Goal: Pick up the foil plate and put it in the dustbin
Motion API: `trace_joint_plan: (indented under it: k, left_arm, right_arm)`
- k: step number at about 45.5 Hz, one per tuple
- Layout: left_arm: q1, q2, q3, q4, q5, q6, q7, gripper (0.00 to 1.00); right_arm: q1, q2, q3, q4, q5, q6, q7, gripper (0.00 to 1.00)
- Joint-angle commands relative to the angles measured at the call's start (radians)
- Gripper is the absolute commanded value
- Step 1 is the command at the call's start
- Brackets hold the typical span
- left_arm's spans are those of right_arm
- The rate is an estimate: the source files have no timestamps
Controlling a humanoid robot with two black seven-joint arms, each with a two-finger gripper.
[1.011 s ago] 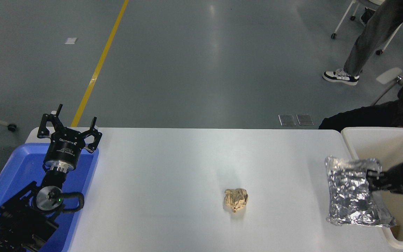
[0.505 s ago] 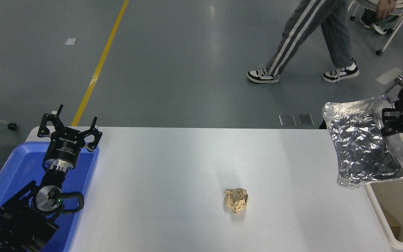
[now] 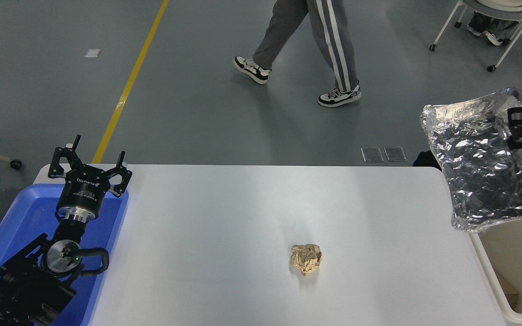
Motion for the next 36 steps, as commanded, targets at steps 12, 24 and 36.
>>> trace_joint_plan:
  k: [12, 24, 36]
  left_arm:
    - [0.000, 0.000, 0.000, 0.000, 0.000, 0.000, 0.000, 1.00]
    - [0.000, 0.000, 0.000, 0.000, 0.000, 0.000, 0.000, 1.00]
    - [0.000, 0.000, -0.002, 0.000, 0.000, 0.000, 0.000, 1.00]
  right_arm:
    - [-0.560, -0.379, 0.235, -0.516, -0.249, -0.114, 0.041, 0.00]
    - [-1.264, -0.336, 0.706, -0.733, -0.242, -0.344, 0.033, 0.00]
    - [-1.716, -0.063, 1.086, -1.114, -0.153, -0.447, 0.030, 0.00]
